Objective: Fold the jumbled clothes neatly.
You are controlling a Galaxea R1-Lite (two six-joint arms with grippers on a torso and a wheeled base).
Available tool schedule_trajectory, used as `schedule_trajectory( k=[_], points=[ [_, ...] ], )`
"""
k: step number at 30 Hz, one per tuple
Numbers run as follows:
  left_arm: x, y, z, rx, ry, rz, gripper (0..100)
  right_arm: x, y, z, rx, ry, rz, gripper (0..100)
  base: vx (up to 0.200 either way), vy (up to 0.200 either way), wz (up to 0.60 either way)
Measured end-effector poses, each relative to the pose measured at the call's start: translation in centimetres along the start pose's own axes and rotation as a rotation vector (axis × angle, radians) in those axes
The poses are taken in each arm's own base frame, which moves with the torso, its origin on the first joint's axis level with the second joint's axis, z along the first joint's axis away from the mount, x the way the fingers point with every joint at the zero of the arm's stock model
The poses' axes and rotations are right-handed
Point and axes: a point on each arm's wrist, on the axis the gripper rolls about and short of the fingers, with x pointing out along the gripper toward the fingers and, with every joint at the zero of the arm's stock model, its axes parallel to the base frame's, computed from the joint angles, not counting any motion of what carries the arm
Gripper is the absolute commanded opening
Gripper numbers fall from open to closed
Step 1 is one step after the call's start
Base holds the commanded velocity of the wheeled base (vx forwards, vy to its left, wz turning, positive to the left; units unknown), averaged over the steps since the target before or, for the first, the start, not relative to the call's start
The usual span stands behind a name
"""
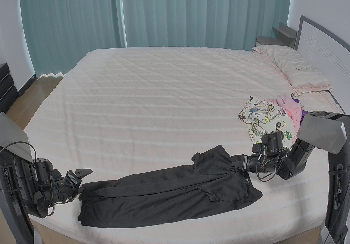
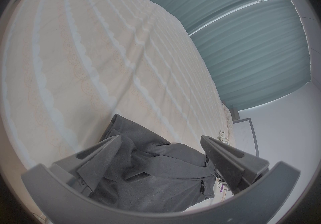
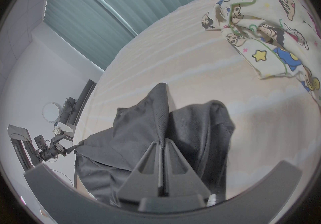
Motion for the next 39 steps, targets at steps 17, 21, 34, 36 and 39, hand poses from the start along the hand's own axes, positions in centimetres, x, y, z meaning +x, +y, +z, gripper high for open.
schedule_trajectory(
  k=[17, 21, 34, 36, 39],
  points=[
    [0.2, 0.4, -0.2, 0.047, 0.011, 0.017, 100, -2.6, -1.0, -0.4, -0.079, 0.048, -0.048, 0, 0.000, 0.000, 0.00],
    [0.2, 0.5, -0.1, 0.047, -0.007, 0.034, 100, -2.8, -1.0, -0.5, -0.092, 0.054, -0.051, 0, 0.000, 0.000, 0.00],
    [0.0, 0.6, -0.3, 0.073, -0.050, 0.094, 100, -3.4, -1.3, -0.3, -0.111, 0.052, -0.060, 100, 0.000, 0.000, 0.00],
    [-0.3, 0.7, -0.6, 0.097, -0.058, 0.125, 100, -3.5, -1.2, 0.0, -0.111, 0.039, -0.059, 100, 0.000, 0.000, 0.00],
    [-0.6, 0.7, -1.0, 0.117, -0.076, 0.165, 100, -3.6, -1.2, 0.3, -0.108, 0.028, -0.058, 100, 0.000, 0.000, 0.00]
  ],
)
